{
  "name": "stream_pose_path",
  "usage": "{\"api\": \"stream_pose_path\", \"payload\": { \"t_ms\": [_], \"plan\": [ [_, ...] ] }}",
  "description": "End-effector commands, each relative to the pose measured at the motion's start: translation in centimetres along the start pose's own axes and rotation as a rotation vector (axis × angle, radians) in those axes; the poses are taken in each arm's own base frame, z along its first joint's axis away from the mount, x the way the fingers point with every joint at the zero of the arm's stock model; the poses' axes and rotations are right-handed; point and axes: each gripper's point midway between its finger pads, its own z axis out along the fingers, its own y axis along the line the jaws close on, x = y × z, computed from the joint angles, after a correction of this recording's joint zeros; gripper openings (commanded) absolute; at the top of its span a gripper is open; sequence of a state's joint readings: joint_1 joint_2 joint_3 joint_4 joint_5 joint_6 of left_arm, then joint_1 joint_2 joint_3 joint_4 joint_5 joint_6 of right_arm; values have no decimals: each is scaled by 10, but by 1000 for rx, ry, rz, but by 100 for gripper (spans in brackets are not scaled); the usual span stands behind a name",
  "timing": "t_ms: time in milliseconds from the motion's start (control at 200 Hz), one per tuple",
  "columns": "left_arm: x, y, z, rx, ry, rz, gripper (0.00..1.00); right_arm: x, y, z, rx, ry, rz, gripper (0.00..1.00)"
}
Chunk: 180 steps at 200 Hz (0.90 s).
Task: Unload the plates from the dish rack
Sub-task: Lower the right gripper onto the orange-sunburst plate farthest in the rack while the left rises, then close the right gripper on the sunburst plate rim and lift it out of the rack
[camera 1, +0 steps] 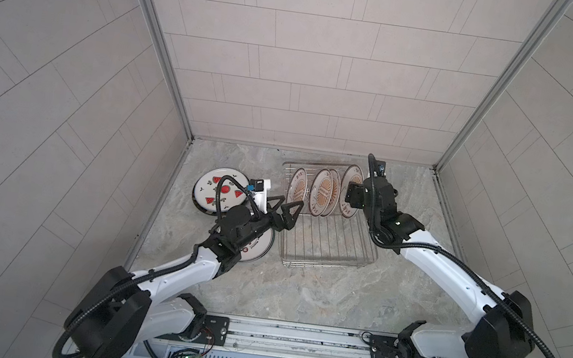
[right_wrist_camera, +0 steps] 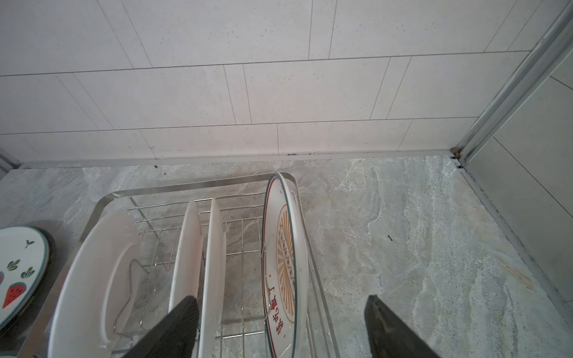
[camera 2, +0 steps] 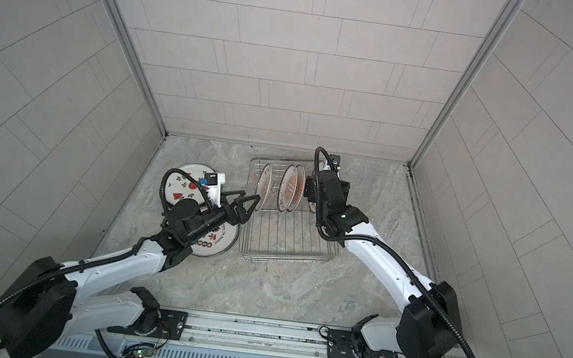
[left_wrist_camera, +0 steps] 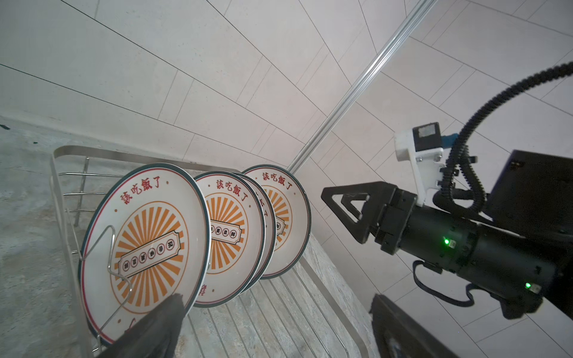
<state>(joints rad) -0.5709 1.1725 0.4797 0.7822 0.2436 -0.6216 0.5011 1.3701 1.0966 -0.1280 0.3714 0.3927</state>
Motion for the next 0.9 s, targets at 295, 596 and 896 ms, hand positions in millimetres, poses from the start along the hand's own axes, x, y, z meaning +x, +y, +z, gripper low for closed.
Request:
{"api": "stream_pose_path", "payload": {
  "t_ms": [295, 596, 896],
  "plan": [
    [3, -14, 32, 56, 19, 80, 100, 14, -14, 56, 76, 142, -36, 54],
    [14, -7, 48, 55, 51, 49, 100, 28, -11, 77, 121, 219, -101, 23],
    [15, 14, 39, -54, 22, 50, 100, 28, -18, 79, 248, 170, -127, 15]
  ]
}}
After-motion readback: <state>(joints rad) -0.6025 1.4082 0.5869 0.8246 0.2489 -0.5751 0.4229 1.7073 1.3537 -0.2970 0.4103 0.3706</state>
